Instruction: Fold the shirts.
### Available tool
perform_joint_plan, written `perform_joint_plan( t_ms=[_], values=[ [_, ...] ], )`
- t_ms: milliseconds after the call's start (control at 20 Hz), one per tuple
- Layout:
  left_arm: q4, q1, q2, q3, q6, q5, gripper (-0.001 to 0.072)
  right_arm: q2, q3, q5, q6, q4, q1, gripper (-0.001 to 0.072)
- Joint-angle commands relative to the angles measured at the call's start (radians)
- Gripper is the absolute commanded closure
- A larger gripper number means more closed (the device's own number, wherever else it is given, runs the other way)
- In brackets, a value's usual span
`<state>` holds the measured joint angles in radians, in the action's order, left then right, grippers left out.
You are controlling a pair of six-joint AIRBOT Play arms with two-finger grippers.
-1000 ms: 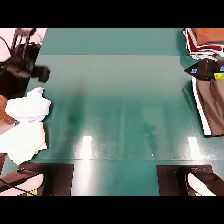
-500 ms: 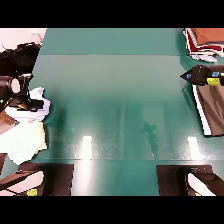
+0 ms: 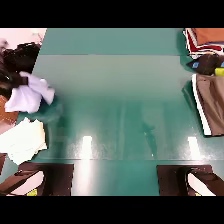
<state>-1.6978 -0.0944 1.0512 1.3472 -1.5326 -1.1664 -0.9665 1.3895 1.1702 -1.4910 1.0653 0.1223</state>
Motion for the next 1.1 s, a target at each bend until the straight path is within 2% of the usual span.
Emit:
perform_joint_plan(
  t_ms=[0, 150, 350, 550, 700, 800, 950, 1050],
  values=[
    [0.198, 0.074, -0.094, 0.288, 0.1, -0.003, 0.0679, 0.001, 0.129, -0.036, 0.0, 0.003, 0.001, 0.0689],
    [0.213, 0.235, -0.097, 0.457, 0.101, -0.013, 0.0681, 0.001, 0.196, -0.054, 0.0, 0.004, 0.001, 0.0689],
    [0.209, 0.469, -0.056, 0.465, 0.1, -0.026, 0.068, 0.0, 0.21, -0.051, 0.0, 0.008, 0.001, 0.0689],
    [0.22, 0.708, 0.11, 0.465, 0.093, -0.038, 0.0679, 0.001, 0.21, -0.046, 0.0, 0.007, 0.001, 0.0689],
    [0.294, 0.842, 0.268, 0.465, 0.112, -0.017, 0.0666, 0.001, 0.21, -0.03, 0.0, 0.008, 0.001, 0.0689],
    [0.314, 0.867, 0.336, 0.466, 0.145, 0.01, 0.0223, 0.001, 0.21, -0.029, 0.0, 0.008, 0.001, 0.0689],
    [0.229, 0.796, 0.34, 0.467, 0.138, -0.014, 0.021, 0.001, 0.21, -0.026, 0.0, 0.008, 0.0, 0.0689],
    [0.199, 0.664, 0.336, 0.465, 0.111, -0.088, 0.0211, 0.001, 0.21, -0.026, 0.0, 0.009, 0.001, 0.0689]
  ],
)
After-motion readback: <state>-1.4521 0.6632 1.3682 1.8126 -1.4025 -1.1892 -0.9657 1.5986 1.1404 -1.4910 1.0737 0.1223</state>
